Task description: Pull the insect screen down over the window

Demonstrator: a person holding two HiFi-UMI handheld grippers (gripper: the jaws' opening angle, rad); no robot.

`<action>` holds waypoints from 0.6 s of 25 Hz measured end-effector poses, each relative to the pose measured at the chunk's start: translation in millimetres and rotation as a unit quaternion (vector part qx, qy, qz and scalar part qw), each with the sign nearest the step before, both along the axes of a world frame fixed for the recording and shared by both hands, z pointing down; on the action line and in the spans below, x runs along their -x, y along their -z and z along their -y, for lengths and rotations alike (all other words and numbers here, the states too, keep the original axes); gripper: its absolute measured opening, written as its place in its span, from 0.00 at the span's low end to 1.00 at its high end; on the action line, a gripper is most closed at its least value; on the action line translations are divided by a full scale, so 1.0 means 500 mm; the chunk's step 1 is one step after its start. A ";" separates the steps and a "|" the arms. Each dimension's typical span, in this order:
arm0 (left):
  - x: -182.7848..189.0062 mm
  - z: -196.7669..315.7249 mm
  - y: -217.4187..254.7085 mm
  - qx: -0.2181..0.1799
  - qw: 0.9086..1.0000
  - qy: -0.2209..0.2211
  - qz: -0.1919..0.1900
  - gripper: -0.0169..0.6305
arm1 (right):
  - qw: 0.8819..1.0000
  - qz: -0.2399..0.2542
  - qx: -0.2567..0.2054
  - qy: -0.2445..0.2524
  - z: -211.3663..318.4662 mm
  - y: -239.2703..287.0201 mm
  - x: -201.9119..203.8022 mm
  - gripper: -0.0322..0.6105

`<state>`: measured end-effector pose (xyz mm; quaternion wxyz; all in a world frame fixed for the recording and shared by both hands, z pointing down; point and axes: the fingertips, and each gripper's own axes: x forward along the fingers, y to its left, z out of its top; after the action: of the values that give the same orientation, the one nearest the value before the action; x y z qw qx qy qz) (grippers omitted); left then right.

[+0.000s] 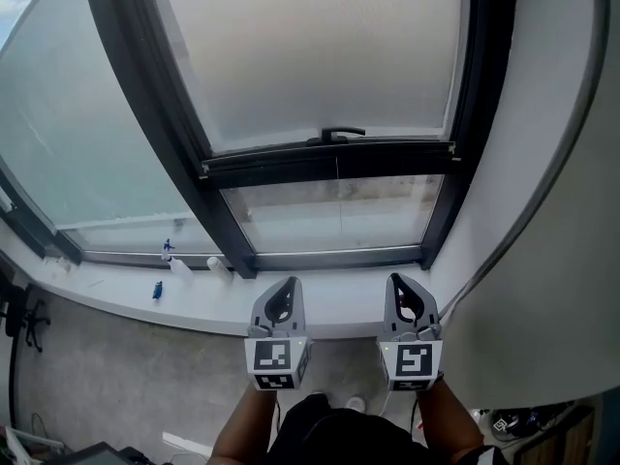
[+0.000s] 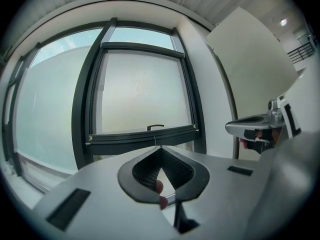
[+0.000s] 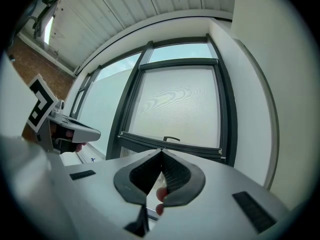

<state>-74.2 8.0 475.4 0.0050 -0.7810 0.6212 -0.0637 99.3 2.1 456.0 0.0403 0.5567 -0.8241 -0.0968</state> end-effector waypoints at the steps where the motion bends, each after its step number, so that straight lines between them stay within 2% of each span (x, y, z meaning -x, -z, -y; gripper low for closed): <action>1: -0.002 -0.003 0.003 -0.001 1.000 -0.003 0.000 0.03 | 1.000 0.010 0.002 -0.007 -0.003 0.005 -0.002 0.05; 5: -0.001 -0.022 0.009 -0.005 1.000 -0.008 0.006 0.03 | 0.999 0.041 0.010 -0.023 -0.021 0.011 0.004 0.05; 9: 0.001 -0.046 -0.004 0.001 1.000 -0.007 0.004 0.03 | 1.000 0.012 0.010 -0.008 -0.043 -0.014 0.017 0.05; 15: 0.002 -0.062 -0.007 0.001 1.000 0.000 -0.001 0.03 | 1.000 0.006 0.016 -0.005 -0.060 -0.023 0.022 0.05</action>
<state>-75.0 39.1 479.0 0.0036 -0.7812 0.6210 -0.0637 88.1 32.2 467.3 0.0450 0.5604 -0.8231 -0.0804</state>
